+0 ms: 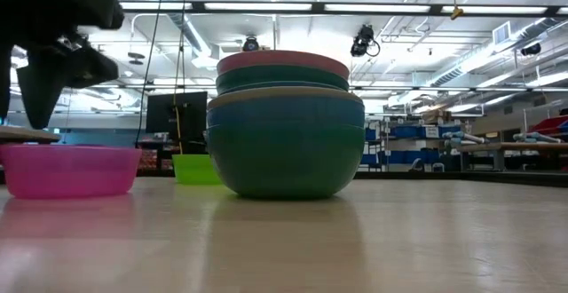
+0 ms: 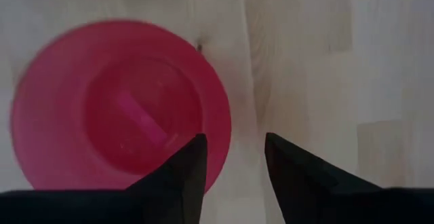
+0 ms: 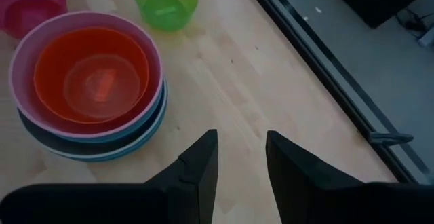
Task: Nest bowls inside each other
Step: Stack the red bowl on top of the orange bowl
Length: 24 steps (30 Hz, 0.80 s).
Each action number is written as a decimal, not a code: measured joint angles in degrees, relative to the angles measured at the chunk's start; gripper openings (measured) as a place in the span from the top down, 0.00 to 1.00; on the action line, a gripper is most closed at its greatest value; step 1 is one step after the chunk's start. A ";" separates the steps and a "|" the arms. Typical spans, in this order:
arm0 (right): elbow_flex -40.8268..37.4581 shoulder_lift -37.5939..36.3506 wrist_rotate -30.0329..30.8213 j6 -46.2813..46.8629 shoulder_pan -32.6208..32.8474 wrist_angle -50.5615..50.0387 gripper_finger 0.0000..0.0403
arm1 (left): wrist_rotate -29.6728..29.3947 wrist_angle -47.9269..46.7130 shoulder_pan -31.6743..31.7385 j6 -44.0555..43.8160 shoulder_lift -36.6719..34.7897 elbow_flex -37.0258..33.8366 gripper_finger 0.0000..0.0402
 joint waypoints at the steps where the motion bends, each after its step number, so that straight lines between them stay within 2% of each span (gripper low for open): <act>1: 0.00 0.00 -0.01 0.00 0.00 0.03 0.72 | -0.02 0.77 -0.41 -0.94 0.00 -0.63 0.60; 5: 0.00 0.01 -0.03 0.00 0.00 0.12 0.72 | -0.58 3.26 -2.21 -3.67 0.00 -2.94 0.60; 11: 0.00 0.02 0.02 -0.01 0.00 0.23 0.72 | -5.72 8.74 -2.63 -6.19 0.00 -9.09 0.62; 13: 0.00 0.02 0.04 -0.03 -0.02 0.27 0.72 | -5.83 10.47 -2.35 -5.70 0.00 -10.61 0.66; 15: 0.00 0.04 0.04 -0.07 -0.09 0.27 0.72 | -6.22 11.03 -2.30 -4.52 0.02 -10.77 0.75; 18: 0.00 0.04 0.06 -0.09 -0.11 0.25 0.72 | -7.34 10.19 -2.24 -0.27 0.02 -8.25 0.95; 21: 0.00 0.07 0.71 -0.09 -0.15 0.01 0.72 | -13.63 6.09 -2.06 5.59 0.02 -2.00 0.98; 24: 0.00 0.07 0.91 -0.13 -0.43 -0.13 0.72 | -24.69 1.08 -1.43 14.46 0.02 7.48 0.98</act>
